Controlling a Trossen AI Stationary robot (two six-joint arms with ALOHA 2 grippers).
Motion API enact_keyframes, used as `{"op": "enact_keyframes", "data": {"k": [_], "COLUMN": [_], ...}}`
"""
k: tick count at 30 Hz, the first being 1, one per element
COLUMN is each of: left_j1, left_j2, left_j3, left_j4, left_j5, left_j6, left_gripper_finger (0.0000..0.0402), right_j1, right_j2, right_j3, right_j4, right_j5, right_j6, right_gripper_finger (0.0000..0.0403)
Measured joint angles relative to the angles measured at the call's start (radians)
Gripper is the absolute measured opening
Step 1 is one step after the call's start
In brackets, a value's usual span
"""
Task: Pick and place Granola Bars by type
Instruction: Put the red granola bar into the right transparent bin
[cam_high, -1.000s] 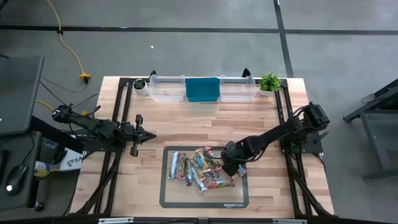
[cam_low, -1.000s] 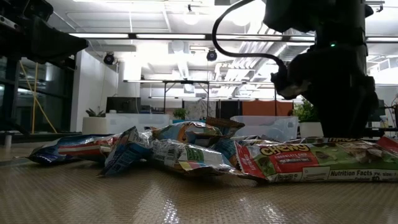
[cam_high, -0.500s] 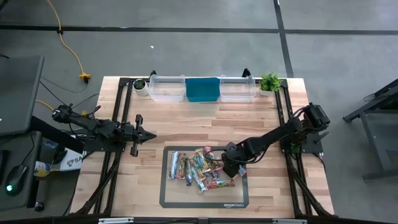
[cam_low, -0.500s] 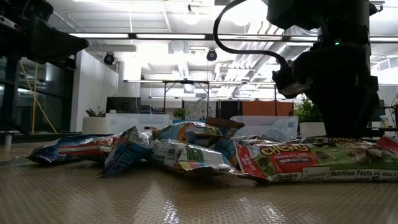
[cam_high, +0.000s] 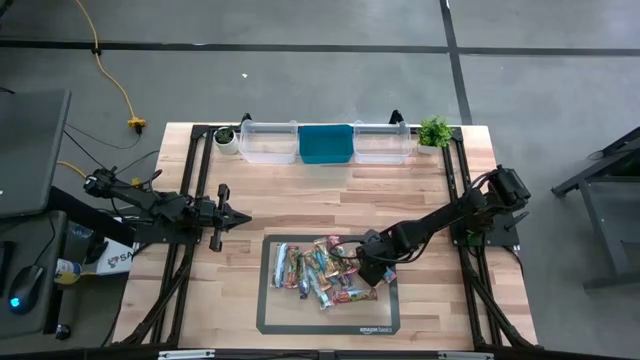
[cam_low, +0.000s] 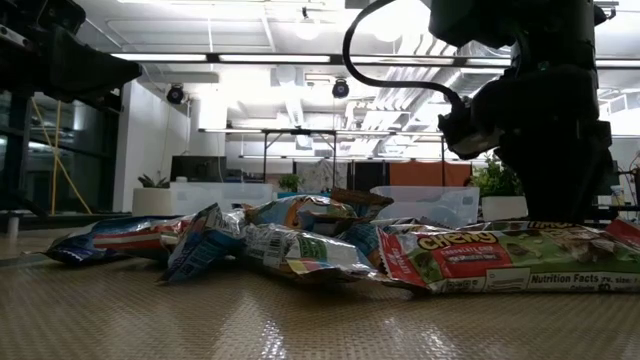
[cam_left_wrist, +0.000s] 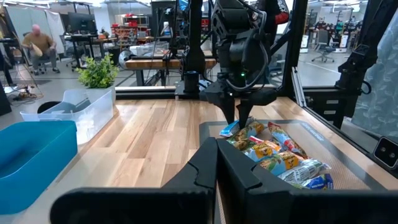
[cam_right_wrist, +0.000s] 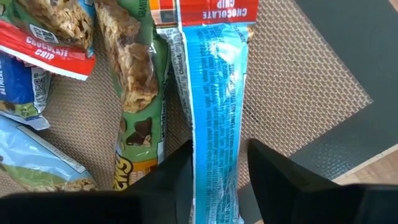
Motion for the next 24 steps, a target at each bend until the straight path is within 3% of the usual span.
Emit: {"op": "enact_keyframes", "data": {"k": [24], "left_j1": [0.0], "left_j2": [0.0], "left_j3": [0.0], "left_j4": [0.0], "left_j5": [0.0], "left_j6": [0.0], "left_gripper_finger": [0.0001], "right_j1": [-0.003], "right_j2": [-0.002], "right_j3": [0.002], "right_j4": [0.026], "right_j5": [-0.042], "right_j6": [0.007], "right_gripper_finger": [0.0051]}}
